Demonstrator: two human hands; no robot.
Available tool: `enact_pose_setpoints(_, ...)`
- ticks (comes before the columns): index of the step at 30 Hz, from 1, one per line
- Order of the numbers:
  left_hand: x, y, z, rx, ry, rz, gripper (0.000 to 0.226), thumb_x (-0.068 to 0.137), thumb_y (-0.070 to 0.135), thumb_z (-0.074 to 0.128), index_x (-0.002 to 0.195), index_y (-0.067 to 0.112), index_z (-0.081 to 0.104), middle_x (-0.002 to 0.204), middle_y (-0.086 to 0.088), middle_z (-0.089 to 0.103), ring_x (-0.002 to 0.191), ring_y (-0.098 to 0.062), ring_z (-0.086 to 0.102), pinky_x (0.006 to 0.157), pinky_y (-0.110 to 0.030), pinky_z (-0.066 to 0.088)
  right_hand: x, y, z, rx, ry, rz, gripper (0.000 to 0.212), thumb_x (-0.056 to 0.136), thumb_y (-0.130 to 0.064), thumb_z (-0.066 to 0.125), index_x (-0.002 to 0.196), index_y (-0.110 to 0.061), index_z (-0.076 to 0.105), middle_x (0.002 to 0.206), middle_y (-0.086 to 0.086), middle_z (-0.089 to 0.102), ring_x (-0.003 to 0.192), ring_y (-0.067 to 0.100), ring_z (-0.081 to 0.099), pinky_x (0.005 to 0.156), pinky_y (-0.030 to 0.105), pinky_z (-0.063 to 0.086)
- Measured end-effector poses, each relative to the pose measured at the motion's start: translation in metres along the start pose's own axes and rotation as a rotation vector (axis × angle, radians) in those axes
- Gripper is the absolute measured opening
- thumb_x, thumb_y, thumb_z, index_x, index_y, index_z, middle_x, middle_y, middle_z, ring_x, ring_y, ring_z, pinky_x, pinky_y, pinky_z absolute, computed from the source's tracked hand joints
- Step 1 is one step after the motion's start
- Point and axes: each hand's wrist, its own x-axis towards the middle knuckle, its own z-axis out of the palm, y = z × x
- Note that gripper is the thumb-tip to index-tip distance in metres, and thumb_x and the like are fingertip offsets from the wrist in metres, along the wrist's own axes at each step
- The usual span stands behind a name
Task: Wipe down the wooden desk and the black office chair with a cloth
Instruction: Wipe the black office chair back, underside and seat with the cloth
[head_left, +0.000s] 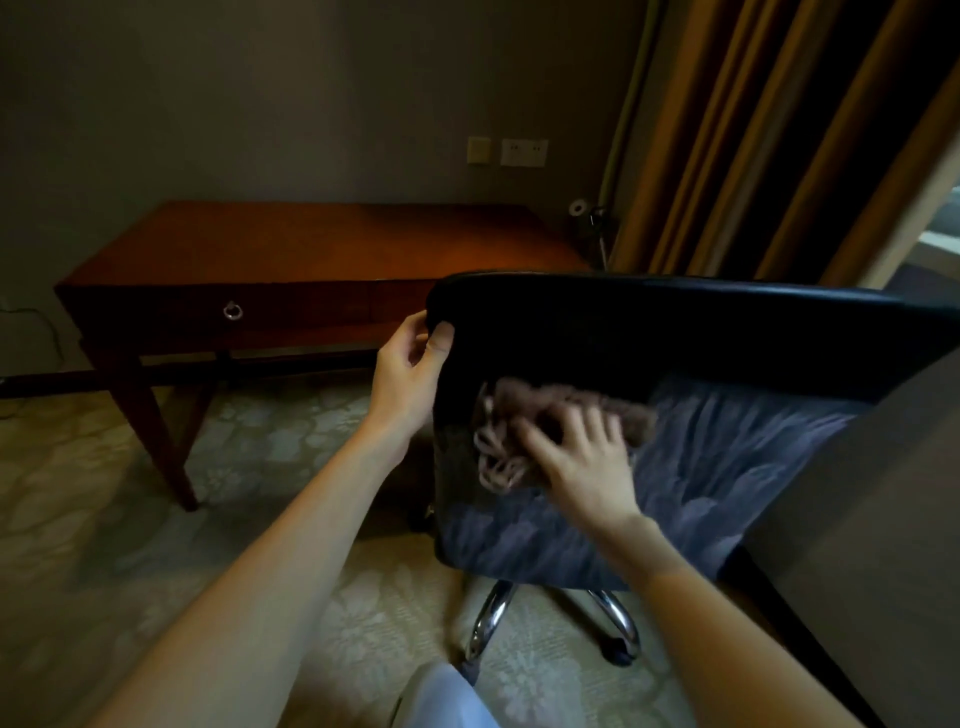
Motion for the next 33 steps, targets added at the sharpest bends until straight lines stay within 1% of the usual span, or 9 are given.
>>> enact_pose_setpoints(3, 0.009, -0.004, -0.005, 0.031, 0.049, -0.003, 0.03, 0.099, 0.055, 0.055, 0.12, 0.035, 0.064, 0.109, 0.021, 0.072, 0.1, 0.013, 0.064, 0.078, -0.005, 0.047, -0.034, -0.009, 0.02, 0.073, -0.246, -0.085, 0.061, 0.068, -0.028, 0.085, 0.126, -0.033, 0.068, 0.103, 0.009, 0.057, 0.094, 0.032, 0.051, 0.077, 0.043, 0.05)
enact_pose_setpoints(5, 0.013, -0.007, -0.005, 0.039, 0.078, -0.005, 0.024, 0.101, 0.055, 0.053, 0.116, 0.038, 0.063, 0.108, 0.019, 0.071, 0.099, 0.01, 0.066, 0.08, -0.011, 0.049, -0.047, -0.01, 0.017, 0.105, -0.279, -0.044, 0.059, 0.075, -0.03, 0.08, 0.131, -0.033, 0.064, 0.104, 0.007, 0.054, 0.095, 0.032, 0.056, 0.079, 0.044, 0.05)
enact_pose_setpoints(11, 0.014, -0.012, 0.005, 0.003, 0.193, -0.048, 0.027, 0.103, 0.06, 0.047, 0.119, 0.043, 0.059, 0.112, 0.017, 0.068, 0.097, 0.007, 0.067, 0.071, -0.011, 0.051, -0.014, 0.013, -0.056, 0.085, 0.122, 0.009, 0.064, 0.082, -0.031, 0.082, 0.142, -0.027, 0.06, 0.118, 0.014, 0.05, 0.097, 0.033, 0.047, 0.079, 0.043, 0.035)
enact_pose_setpoints(14, 0.007, -0.008, 0.01, 0.081, 0.255, -0.055, 0.053, 0.103, 0.058, 0.051, 0.147, 0.031, 0.045, 0.138, 0.004, 0.057, 0.127, -0.015, 0.058, 0.101, -0.035, 0.051, 0.022, 0.033, -0.104, 0.049, 0.306, 0.061, 0.053, 0.092, -0.03, 0.066, 0.143, -0.03, 0.053, 0.125, 0.012, 0.044, 0.107, 0.033, 0.046, 0.085, 0.044, 0.036)
enact_pose_setpoints(17, -0.008, 0.014, 0.018, 0.472, 0.341, 0.292, 0.071, 0.102, 0.042, 0.06, 0.16, 0.017, 0.028, 0.161, -0.012, 0.033, 0.15, -0.028, 0.029, 0.119, -0.038, 0.028, 0.047, 0.056, -0.133, -0.065, 0.356, 0.126, 0.053, 0.093, -0.035, 0.069, 0.143, -0.03, 0.053, 0.128, 0.012, 0.039, 0.109, 0.033, 0.042, 0.085, 0.045, 0.035)
enact_pose_setpoints(21, -0.01, 0.045, 0.035, 1.025, 0.15, 0.841, 0.09, 0.093, 0.039, 0.068, 0.164, 0.013, 0.019, 0.169, -0.017, 0.017, 0.158, -0.033, 0.015, 0.128, -0.047, 0.016, 0.042, 0.071, -0.129, -0.141, 0.279, 0.097, 0.056, 0.087, -0.027, 0.079, 0.14, -0.025, 0.061, 0.128, 0.013, 0.037, 0.11, 0.032, 0.039, 0.086, 0.045, 0.032)
enact_pose_setpoints(23, -0.006, 0.052, 0.044, 1.141, 0.025, 0.821, 0.096, 0.091, 0.042, 0.071, 0.165, 0.017, 0.015, 0.17, -0.015, 0.015, 0.159, -0.031, 0.01, 0.129, -0.05, 0.008, 0.029, 0.071, -0.115, -0.131, 0.258, 0.088, 0.06, 0.083, -0.021, 0.082, 0.138, -0.023, 0.061, 0.127, 0.016, 0.04, 0.109, 0.034, 0.04, 0.086, 0.045, 0.032)
enact_pose_setpoints(27, -0.002, 0.051, 0.05, 1.122, 0.043, 0.758, 0.09, 0.089, 0.029, 0.072, 0.163, 0.018, 0.021, 0.165, -0.013, 0.025, 0.157, -0.03, 0.014, 0.129, -0.053, 0.004, -0.001, 0.063, -0.075, -0.075, 0.062, 0.126, 0.073, 0.063, -0.016, 0.089, 0.132, -0.02, 0.066, 0.119, 0.025, 0.055, 0.102, 0.037, 0.043, 0.083, 0.046, 0.036)
enact_pose_setpoints(33, 0.005, 0.047, 0.037, 1.143, 0.05, 0.7, 0.094, 0.088, 0.027, 0.073, 0.163, 0.021, 0.016, 0.167, -0.01, 0.017, 0.159, -0.028, 0.007, 0.129, -0.052, 0.004, -0.028, 0.055, -0.052, -0.054, -0.261, 0.049, 0.068, 0.074, -0.019, 0.079, 0.138, -0.029, 0.059, 0.115, 0.013, 0.051, 0.103, 0.036, 0.046, 0.082, 0.046, 0.037)
